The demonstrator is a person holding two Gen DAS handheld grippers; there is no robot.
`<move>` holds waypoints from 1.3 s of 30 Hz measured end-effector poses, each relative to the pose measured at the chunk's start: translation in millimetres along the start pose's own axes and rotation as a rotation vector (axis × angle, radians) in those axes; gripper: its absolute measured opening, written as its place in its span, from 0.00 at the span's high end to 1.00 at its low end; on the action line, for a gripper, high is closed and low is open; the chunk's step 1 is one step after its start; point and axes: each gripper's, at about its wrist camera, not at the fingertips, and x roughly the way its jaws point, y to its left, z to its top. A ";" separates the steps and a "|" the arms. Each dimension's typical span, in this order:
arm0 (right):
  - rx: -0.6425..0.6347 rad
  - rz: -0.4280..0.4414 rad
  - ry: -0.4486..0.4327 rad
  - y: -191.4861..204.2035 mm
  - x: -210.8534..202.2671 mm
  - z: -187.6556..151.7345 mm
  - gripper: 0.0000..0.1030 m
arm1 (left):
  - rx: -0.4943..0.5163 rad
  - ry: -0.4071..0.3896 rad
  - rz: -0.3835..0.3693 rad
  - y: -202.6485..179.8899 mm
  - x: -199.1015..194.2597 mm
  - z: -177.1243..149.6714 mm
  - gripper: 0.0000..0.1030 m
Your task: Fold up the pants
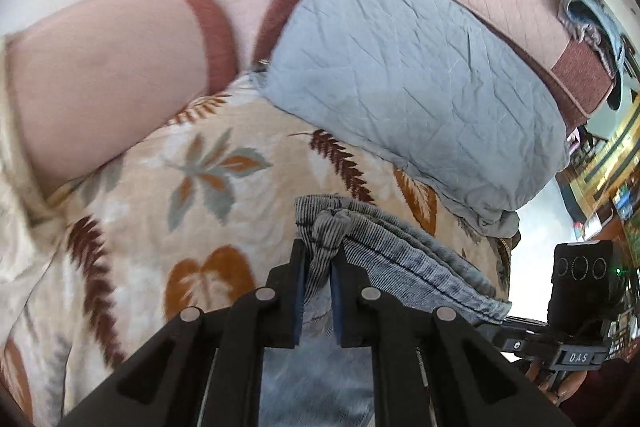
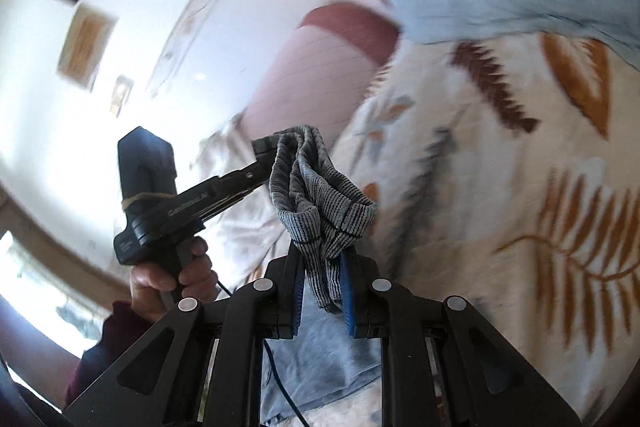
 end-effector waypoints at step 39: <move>0.040 -0.029 0.373 12.8 94.1 -75.4 0.49 | -0.429 -0.088 0.310 70.8 -102.4 -188.8 0.35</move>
